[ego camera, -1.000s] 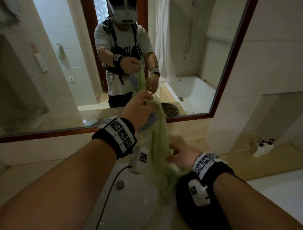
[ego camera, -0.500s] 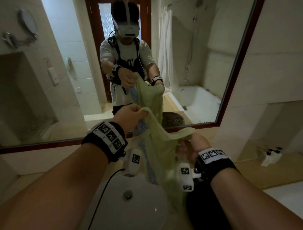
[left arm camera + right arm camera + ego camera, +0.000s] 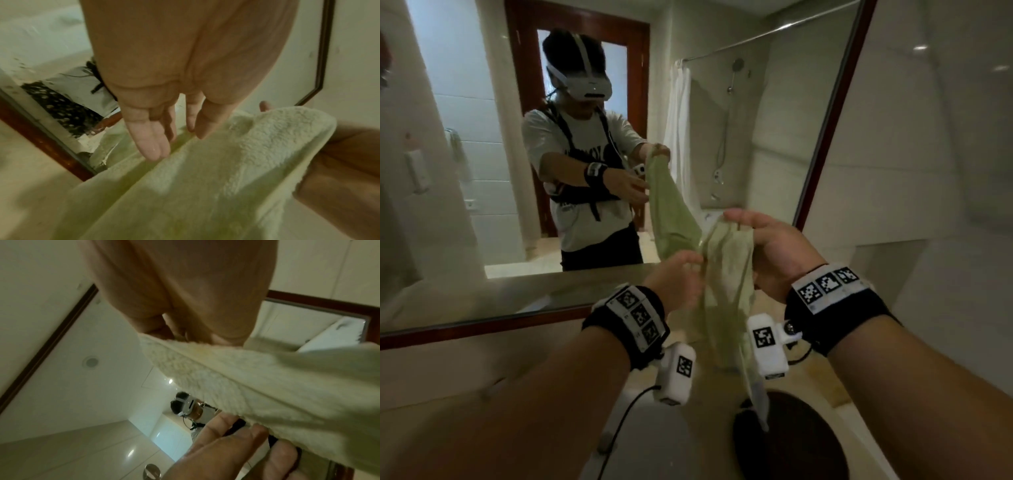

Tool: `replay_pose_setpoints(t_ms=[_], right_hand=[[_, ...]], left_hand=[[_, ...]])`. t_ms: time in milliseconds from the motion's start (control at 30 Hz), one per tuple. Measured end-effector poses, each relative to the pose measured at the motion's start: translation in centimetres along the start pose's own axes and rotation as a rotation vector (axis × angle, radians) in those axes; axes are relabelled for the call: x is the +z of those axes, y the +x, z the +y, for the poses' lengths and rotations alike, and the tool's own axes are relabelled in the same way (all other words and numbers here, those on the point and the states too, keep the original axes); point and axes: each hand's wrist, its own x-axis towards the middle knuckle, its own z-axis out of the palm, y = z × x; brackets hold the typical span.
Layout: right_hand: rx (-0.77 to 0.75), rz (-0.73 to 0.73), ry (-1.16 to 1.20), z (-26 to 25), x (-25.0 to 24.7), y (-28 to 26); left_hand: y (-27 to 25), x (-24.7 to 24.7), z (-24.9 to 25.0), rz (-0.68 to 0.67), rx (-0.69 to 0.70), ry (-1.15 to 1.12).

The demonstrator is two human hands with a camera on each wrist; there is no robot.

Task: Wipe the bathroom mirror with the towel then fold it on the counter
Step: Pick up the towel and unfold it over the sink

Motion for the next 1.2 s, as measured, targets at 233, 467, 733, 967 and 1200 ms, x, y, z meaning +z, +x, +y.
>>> replay_pose_setpoints(t_ms=[233,467,733,967,1200], right_hand=[[-0.016,0.039,0.047,-4.8,-3.9,-3.2],[-0.148,0.112,-0.170,-8.2,-10.2,-3.3],[-0.094,0.131,-1.208,-12.2,-21.5,-2.7],[-0.249,0.088,-1.531,-15.7,-25.6,0.0],[-0.340,0.088,-1.492,-20.7,-24.5,2.4]], left_hand=[[1.2,5.9,-0.3,0.083,0.262,0.471],[2.8,11.8,2.5,0.099,0.371,0.683],[3.5,17.8,8.9,0.310,0.428,0.812],[3.5,21.9,14.4,0.300,0.424,0.851],[4.8,20.3,16.3,0.289,0.278,1.120]])
